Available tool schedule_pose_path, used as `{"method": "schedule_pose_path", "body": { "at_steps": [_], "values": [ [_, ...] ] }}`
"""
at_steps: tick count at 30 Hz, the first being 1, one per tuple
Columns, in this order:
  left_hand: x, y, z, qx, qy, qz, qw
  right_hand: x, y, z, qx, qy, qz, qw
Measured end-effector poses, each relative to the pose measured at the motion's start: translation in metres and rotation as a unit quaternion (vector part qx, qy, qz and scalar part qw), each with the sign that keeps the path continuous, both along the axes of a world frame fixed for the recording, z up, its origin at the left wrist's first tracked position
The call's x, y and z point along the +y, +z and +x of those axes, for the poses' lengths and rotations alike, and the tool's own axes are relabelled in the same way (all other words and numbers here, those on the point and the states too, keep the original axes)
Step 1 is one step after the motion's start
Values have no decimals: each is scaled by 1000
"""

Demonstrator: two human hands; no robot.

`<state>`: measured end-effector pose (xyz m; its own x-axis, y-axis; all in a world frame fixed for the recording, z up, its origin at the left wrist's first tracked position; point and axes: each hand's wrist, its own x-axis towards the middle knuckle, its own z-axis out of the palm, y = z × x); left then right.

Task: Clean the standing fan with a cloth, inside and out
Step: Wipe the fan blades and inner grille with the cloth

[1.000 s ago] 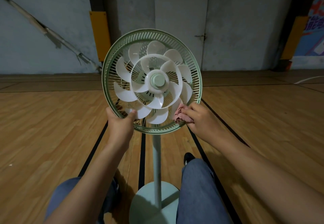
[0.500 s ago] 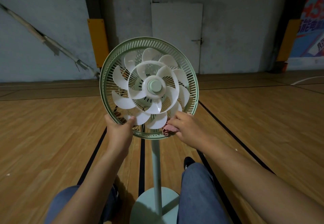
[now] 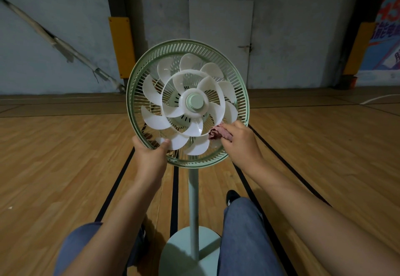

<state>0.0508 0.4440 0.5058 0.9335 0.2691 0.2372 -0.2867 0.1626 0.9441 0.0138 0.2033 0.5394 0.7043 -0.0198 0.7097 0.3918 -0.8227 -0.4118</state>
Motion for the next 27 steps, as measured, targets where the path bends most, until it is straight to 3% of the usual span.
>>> {"method": "schedule_pose_path", "body": {
  "at_steps": [15,22,27],
  "values": [
    [7,4,4,17,15,-11,1000,32,-19,8,130,63,91,985],
    [7,5,-5,2,-19,-26,999,31,-17,4,130,66,39,989],
    [6,3,-4,-9,-29,-2,1000,52,-18,-1,94,90,-53,990]
  ]
}}
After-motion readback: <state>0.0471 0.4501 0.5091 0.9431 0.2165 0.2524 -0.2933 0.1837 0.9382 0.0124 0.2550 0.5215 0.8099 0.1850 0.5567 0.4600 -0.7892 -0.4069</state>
